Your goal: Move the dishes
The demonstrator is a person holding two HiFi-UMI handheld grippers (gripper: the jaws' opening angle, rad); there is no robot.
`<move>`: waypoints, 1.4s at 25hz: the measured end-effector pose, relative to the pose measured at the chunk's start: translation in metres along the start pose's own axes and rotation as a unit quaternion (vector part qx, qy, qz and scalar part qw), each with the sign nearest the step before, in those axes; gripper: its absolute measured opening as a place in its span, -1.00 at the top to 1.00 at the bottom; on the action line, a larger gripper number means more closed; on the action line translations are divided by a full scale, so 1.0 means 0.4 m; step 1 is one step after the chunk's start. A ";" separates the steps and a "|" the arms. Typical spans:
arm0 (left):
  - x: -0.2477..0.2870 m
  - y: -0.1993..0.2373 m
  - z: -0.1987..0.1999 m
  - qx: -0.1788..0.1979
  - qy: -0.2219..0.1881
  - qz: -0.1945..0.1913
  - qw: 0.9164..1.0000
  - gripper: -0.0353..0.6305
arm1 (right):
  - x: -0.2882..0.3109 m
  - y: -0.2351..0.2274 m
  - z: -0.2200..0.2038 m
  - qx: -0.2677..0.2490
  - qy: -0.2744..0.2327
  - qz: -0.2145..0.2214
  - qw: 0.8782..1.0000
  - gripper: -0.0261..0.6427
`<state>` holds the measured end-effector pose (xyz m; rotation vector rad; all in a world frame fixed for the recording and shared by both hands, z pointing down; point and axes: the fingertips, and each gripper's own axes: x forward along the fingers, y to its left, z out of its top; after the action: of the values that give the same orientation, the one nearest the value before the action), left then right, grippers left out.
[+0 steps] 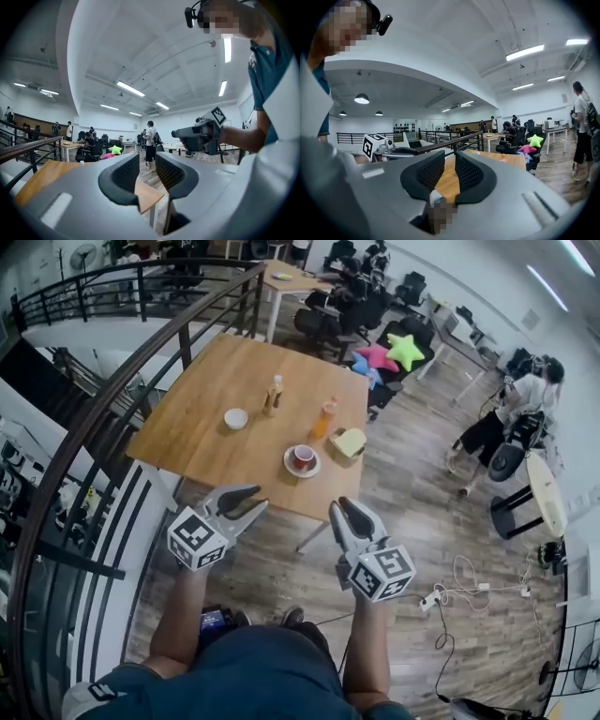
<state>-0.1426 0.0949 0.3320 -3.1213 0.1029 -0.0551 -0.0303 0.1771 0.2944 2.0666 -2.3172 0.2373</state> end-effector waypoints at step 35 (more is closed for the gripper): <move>0.348 0.157 -0.011 0.002 0.050 0.151 0.987 0.55 | 0.254 -0.494 0.041 0.027 -0.003 0.130 0.991 0.76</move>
<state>-0.0080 0.0230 0.3401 -3.0570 0.5735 -0.2056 0.1546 0.0533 0.3094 1.7818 -2.6099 0.3008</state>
